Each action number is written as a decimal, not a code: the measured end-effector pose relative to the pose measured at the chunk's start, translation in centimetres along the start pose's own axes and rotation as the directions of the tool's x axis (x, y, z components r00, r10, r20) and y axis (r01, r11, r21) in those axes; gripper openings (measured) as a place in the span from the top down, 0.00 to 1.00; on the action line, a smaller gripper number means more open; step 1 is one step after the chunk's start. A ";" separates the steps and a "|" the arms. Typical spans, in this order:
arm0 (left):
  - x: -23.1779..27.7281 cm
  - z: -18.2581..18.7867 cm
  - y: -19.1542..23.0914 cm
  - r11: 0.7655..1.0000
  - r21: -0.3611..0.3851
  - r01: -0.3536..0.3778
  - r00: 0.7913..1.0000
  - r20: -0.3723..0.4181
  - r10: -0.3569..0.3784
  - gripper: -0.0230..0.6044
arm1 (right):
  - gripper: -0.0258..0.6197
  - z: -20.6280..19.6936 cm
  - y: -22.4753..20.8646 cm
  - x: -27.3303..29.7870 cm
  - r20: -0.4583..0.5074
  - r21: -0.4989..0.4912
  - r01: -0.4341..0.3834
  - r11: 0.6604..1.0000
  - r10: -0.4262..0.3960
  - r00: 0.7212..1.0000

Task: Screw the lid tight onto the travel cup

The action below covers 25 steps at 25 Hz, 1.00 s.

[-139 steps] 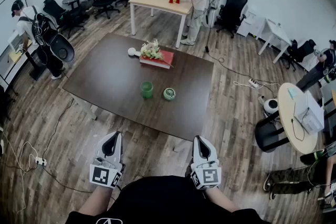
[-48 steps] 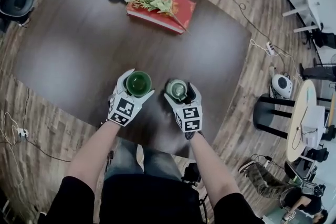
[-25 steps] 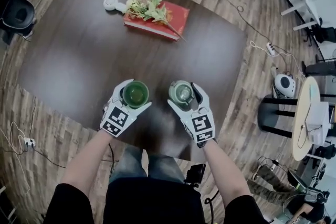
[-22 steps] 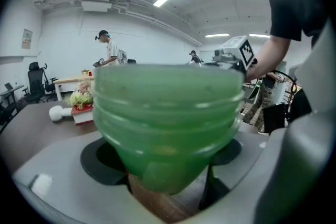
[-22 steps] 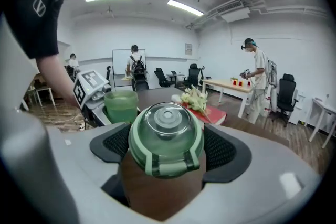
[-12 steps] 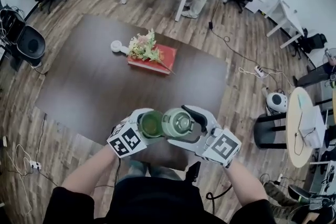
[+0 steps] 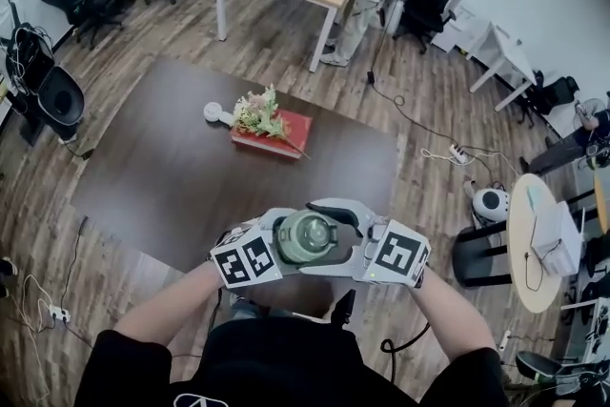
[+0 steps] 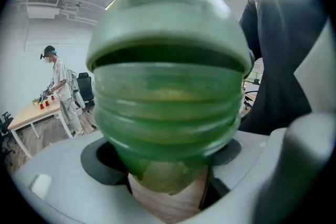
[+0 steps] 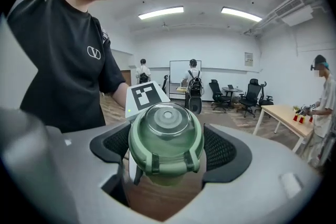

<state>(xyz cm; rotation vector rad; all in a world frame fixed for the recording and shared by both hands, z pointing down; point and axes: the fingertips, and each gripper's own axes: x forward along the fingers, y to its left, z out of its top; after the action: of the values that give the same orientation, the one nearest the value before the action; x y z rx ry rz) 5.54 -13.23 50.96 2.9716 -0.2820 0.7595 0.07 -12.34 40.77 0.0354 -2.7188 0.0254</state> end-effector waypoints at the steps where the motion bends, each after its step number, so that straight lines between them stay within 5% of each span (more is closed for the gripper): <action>1: -0.1 0.2 -0.2 1.000 0.007 0.005 1.000 -0.007 -0.005 0.31 | 0.28 0.1 0.2 -0.1 -0.011 -0.005 -0.014 1.000 0.014 1.000; 5: -0.3 0.6 -0.6 1.000 0.013 0.006 1.000 -0.025 -0.006 0.31 | 0.28 0.5 0.7 -0.4 -0.065 -0.023 -0.020 1.000 0.019 0.998; 10: -0.7 0.8 0.4 0.999 0.004 -0.046 0.999 -0.025 0.046 0.31 | 0.28 0.5 -0.6 0.0 -0.154 0.019 0.173 0.985 -0.168 0.974; 12: -0.6 0.7 0.6 0.998 -0.005 -0.061 0.998 -0.029 0.061 0.31 | 0.28 0.1 -0.9 0.1 -0.196 0.076 0.289 0.954 -0.270 0.943; 15: -0.3 0.6 0.6 0.998 -0.020 -0.066 0.998 -0.027 0.065 0.31 | 0.27 -0.1 -1.6 0.3 -0.243 0.170 0.482 0.859 -0.438 0.866; 18: -0.8 1.0 0.7 0.997 -0.047 -0.059 0.998 0.006 0.059 0.31 | 0.27 0.3 -1.8 0.5 -0.171 0.212 0.550 0.808 -0.523 0.835; 21: -1.4 1.2 0.5 0.997 -0.060 -0.040 0.999 0.024 0.041 0.31 | 0.27 1.8 -0.7 0.0 -0.005 0.205 0.464 0.862 -0.473 0.881; 25: -2.3 1.8 -0.3 0.997 -0.071 0.017 0.999 0.048 -0.014 0.31 | 0.27 2.9 1.1 -2.4 0.220 0.118 0.256 0.959 -0.277 0.935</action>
<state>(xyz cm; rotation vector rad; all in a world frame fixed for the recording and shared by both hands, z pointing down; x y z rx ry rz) 4.50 -12.78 48.25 2.9239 -0.2821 0.6629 1.08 -11.26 37.16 0.4613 -2.9221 0.0644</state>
